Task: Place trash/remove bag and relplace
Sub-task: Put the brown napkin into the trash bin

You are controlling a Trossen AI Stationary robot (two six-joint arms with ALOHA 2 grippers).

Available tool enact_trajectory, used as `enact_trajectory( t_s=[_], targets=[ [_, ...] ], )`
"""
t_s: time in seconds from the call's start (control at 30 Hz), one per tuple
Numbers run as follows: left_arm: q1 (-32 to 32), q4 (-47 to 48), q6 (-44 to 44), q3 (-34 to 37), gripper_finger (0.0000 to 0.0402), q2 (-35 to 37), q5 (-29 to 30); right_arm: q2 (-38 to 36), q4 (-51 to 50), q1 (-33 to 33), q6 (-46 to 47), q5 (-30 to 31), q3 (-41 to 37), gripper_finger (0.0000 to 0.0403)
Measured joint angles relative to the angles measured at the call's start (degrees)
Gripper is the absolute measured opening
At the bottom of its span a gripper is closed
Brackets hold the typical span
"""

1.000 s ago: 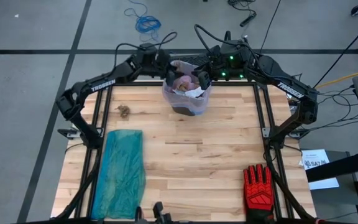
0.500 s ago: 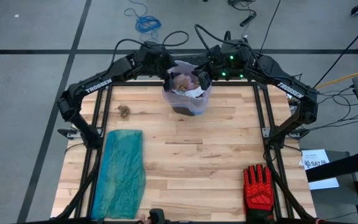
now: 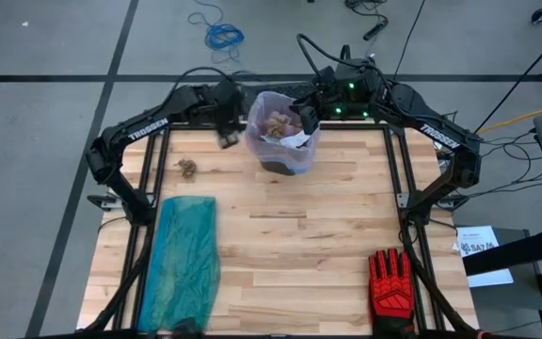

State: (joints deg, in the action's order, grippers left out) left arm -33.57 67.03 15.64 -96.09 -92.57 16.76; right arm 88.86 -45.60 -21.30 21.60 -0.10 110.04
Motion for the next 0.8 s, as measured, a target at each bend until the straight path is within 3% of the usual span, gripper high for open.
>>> enact_trajectory(
  t_s=[0.07,0.17,0.4,0.8],
  targets=[
    [-1.4,7.21,-4.17,1.2,0.019,-0.06,1.99,0.0,0.06,0.0,-0.01,0.0,0.0,0.0084],
    [-3.91,10.09,-10.26,6.29,0.019,0.41,2.14,0.0,0.06,0.0,-0.06,0.0,0.0,0.0084],
    [-11.38,6.82,-11.97,21.57,0.019,5.42,-5.26,0.0,0.01,0.02,-0.74,-0.02,0.0,0.0084],
    [-14.81,-6.41,-14.2,42.62,0.019,6.57,-10.13,-0.02,-0.07,0.02,0.17,-0.17,0.0,0.0084]
  ],
)
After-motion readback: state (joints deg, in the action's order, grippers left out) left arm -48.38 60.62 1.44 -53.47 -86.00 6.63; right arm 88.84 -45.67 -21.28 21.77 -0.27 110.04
